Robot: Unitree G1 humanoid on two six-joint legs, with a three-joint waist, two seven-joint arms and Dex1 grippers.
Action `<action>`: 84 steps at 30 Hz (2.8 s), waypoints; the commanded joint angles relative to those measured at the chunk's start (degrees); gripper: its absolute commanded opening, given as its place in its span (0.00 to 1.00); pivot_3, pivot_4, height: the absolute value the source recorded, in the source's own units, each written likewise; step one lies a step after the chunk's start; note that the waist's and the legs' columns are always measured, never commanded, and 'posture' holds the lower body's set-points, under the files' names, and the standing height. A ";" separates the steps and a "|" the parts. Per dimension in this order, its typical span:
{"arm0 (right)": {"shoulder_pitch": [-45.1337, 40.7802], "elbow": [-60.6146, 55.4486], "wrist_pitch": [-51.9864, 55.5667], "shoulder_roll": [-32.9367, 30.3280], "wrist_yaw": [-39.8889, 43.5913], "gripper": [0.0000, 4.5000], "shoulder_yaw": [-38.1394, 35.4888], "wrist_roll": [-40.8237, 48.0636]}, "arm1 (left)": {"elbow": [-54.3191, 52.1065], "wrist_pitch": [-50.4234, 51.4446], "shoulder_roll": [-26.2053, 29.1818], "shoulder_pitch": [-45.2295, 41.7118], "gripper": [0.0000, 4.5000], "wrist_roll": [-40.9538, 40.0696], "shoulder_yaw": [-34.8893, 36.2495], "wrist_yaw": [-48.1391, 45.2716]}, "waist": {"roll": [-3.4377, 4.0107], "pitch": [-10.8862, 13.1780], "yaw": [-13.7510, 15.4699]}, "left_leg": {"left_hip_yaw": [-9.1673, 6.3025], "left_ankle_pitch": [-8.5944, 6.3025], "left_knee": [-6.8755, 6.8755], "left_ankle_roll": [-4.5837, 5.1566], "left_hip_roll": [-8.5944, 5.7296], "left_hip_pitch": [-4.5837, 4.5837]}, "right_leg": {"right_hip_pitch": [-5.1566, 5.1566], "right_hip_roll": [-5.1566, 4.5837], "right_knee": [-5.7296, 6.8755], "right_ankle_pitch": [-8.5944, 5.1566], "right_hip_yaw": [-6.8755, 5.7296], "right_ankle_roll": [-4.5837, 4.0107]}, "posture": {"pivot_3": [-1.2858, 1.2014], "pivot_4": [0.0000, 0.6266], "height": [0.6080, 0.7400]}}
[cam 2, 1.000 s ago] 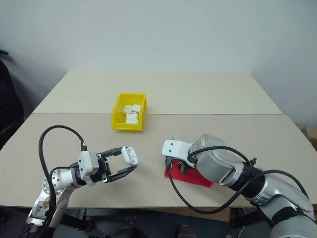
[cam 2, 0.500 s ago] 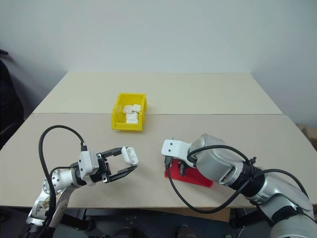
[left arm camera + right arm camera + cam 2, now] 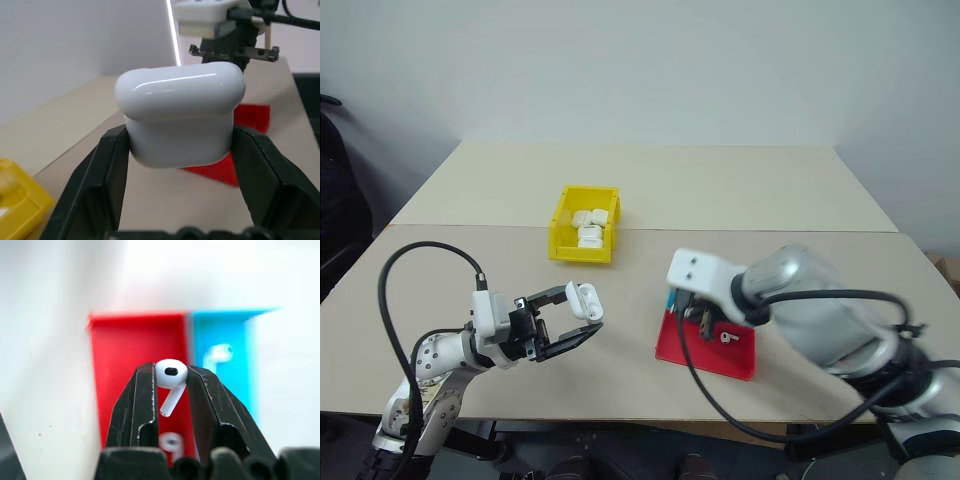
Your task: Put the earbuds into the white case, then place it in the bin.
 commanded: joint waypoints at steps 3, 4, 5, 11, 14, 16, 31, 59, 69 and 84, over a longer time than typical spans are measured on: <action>5.48 -4.37 -5.52 8.25 2.12 0.17 -28.36 13.25 | -7.86 8.32 -0.69 -5.22 0.62 -9.09 -0.52 1.65 | -0.02 0.00 -0.21 | -0.04 0.00 0.01 0.00 0.00 0.02 | 0.04 0.04 0.03 -0.03 0.00 0.07 | 0.52 0.24 1.00; 6.44 -4.92 -7.51 10.32 1.96 0.17 -31.93 15.54 | -8.69 9.88 -0.61 -6.14 0.62 -10.42 -0.76 1.63 | -0.02 0.00 -0.20 | -0.08 0.00 0.03 0.00 0.00 0.03 | 0.07 0.06 0.04 -0.05 -0.01 0.12 | 0.52 0.24 1.00; 6.85 -5.18 -9.44 12.45 1.22 0.17 -34.40 17.47 | -9.25 11.34 -0.46 -7.09 0.62 -11.60 -0.87 1.54 | -0.02 -0.01 -0.25 | -0.09 0.01 0.03 0.01 0.00 0.06 | 0.10 0.06 0.06 -0.06 0.00 0.15 | 0.52 0.24 1.00; 7.18 -2.69 -20.83 22.71 -2.83 0.17 -40.42 26.78 | -11.26 17.89 -0.28 -13.54 0.62 -15.73 -2.80 0.63 | -0.01 0.00 -0.35 | -0.18 0.02 0.07 0.01 0.00 0.25 | 0.35 0.08 0.10 -0.16 -0.04 0.32 | 0.52 0.24 1.00; 7.26 0.61 -29.11 26.67 -2.48 0.17 -38.80 28.81 | -10.61 19.04 -0.06 -15.51 0.62 -16.20 -3.65 -1.89 | -0.01 0.00 -0.54 | -0.18 0.01 0.05 0.02 0.00 0.51 | 0.64 0.08 0.02 -0.16 -0.05 0.30 | 0.52 0.24 1.00; 7.18 2.51 -32.60 28.00 -1.98 0.17 -37.80 30.26 | -10.25 19.53 0.17 -16.18 0.62 -16.37 -3.61 -3.20 | 0.00 0.00 -0.51 | -0.18 0.01 0.05 0.02 0.00 0.53 | 0.65 0.09 0.04 -0.17 -0.05 0.31 | 0.52 0.24 1.00; 13.43 6.12 -46.29 26.56 3.87 0.17 -30.07 35.24 | -9.75 19.77 -0.40 -17.84 0.62 -17.96 -1.64 -6.50 | 0.00 0.01 -0.42 | -0.21 0.01 0.04 0.01 0.00 0.54 | 0.70 0.08 -0.01 -0.15 -0.09 0.27 | 0.52 0.24 1.00; 16.11 6.36 -54.32 24.70 1.42 0.17 -22.66 32.38 | -8.82 19.09 -2.39 -17.78 0.62 -15.32 -1.95 -7.89 | 0.00 0.01 -0.32 | -0.22 0.01 0.04 0.01 0.00 0.53 | 0.71 0.08 -0.05 -0.16 -0.10 0.28 | 0.52 0.24 1.00; 17.60 8.08 -59.87 23.94 2.46 0.17 -21.18 27.37 | -8.94 18.60 -2.64 -17.47 0.62 -14.54 -2.09 -7.66 | 0.00 0.01 -0.31 | -0.22 0.01 0.04 0.01 0.00 0.52 | 0.71 0.07 -0.09 -0.16 -0.11 0.29 | 0.52 0.24 1.00; 18.39 7.34 -63.84 21.43 3.48 0.58 -19.42 25.11 | -7.70 18.20 -2.76 -17.24 0.62 -13.19 -1.74 -8.05 | 0.00 0.01 -0.30 | -0.23 0.01 0.00 0.01 0.00 0.50 | 0.74 0.07 -0.24 -0.16 -0.13 0.31 | 0.52 0.24 1.00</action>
